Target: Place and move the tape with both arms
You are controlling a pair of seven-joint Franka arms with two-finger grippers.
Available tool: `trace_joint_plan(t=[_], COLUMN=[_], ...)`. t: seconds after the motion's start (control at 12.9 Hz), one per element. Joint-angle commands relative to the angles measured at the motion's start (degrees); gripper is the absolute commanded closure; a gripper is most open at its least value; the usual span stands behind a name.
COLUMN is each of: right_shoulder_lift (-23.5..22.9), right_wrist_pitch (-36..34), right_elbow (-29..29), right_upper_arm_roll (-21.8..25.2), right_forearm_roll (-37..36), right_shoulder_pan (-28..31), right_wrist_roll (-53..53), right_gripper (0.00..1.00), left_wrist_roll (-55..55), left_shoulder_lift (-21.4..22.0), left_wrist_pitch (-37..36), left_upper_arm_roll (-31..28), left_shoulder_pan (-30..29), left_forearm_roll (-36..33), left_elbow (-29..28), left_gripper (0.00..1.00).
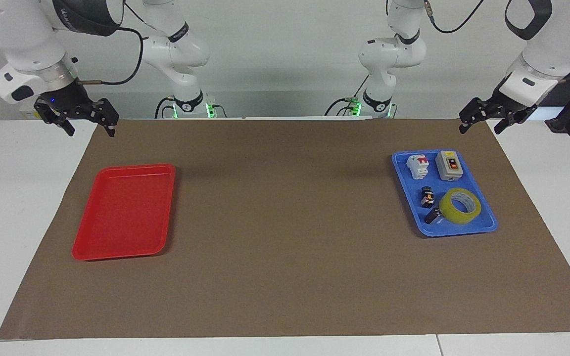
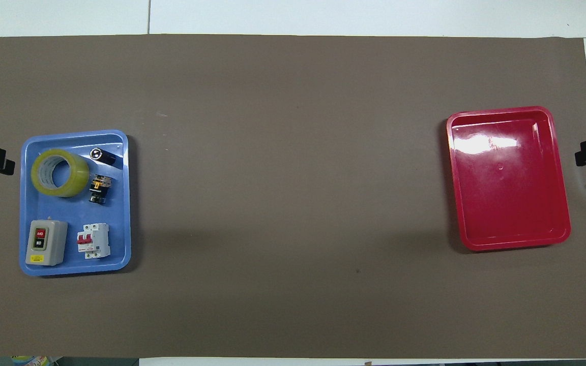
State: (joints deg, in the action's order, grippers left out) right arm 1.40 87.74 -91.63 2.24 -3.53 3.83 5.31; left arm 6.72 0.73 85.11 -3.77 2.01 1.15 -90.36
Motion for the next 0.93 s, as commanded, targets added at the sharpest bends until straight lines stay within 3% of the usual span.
trace_joint_plan(t=[0.0,0.54,0.85], right_shoulder_lift=[1.06,1.06,1.06], right_wrist_pitch=[1.03,1.12,0.94], right_elbow=[-1.62,-1.62,-1.62], right_upper_arm_roll=[-0.13,-0.30,-0.22], right_forearm_roll=[1.07,1.07,1.07], right_shoulder_pan=[0.21,0.03,0.12], right_wrist_roll=[0.14,0.14,0.23], right_gripper=[0.00,0.00,0.00], left_wrist_roll=[0.49,0.22,0.84], left_shoulder_lift=[1.38,1.46,1.29], left_wrist_pitch=[-0.11,-0.12,3.81], left_upper_arm_roll=[-0.10,-0.01,-0.01], left_shoulder_pan=[0.28,0.72,0.02], left_forearm_roll=[-1.41,-1.41,-1.41], left_elbow=[-1.40,-1.49,-1.49], left_gripper=[0.00,0.00,0.00])
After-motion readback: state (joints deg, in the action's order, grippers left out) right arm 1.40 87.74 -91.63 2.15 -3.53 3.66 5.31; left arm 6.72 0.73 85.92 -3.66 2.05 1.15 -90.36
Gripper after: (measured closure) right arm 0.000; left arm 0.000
